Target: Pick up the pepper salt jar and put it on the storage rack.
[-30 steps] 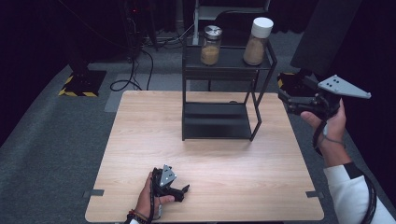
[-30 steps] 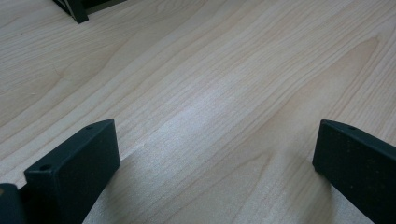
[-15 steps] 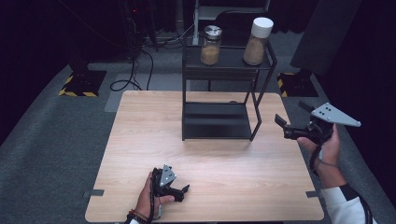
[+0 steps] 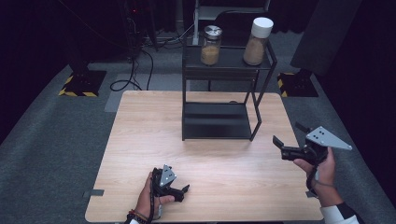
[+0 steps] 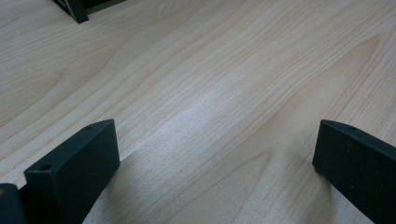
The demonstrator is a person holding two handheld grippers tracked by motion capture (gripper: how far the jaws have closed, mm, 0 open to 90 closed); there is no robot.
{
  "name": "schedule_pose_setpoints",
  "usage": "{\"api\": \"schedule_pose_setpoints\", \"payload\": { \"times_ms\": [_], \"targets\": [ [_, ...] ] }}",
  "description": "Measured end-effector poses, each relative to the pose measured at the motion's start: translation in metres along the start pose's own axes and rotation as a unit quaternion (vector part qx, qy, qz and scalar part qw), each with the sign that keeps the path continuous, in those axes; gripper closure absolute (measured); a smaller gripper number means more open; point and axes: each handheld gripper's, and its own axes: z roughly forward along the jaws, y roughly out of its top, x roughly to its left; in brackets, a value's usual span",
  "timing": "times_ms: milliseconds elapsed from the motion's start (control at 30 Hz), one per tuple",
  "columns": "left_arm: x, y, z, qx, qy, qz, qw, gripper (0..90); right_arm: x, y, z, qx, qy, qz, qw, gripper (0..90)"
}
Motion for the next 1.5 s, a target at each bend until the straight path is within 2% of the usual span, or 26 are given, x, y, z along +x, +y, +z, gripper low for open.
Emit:
{"api": "schedule_pose_setpoints", "payload": {
  "times_ms": [333,833,1333,1433,1500],
  "targets": [
    [0.0,0.0,0.0,0.0,0.001,0.0,1.0,0.4,0.008,-0.036,0.0,0.032,0.002,0.01,0.9994,1.9],
    [0.0,0.0,0.0,0.0,0.001,0.0,1.0,0.4,0.017,-0.077,-0.001,0.072,-0.005,0.011,0.9973,2.0],
    [0.0,0.0,0.0,0.0,0.001,0.0,1.0,0.4,0.023,-0.112,0.0,0.121,0.003,0.031,0.9921,2.1],
    [0.0,0.0,0.0,0.0,0.001,0.0,1.0,0.4,0.019,-0.119,0.002,0.128,0.012,0.056,0.9901,2.2],
    [0.0,0.0,0.0,0.0,0.0,0.0,1.0,0.4,0.021,-0.122,0.005,0.138,0.01,0.052,0.989,2.2]
  ]
}}
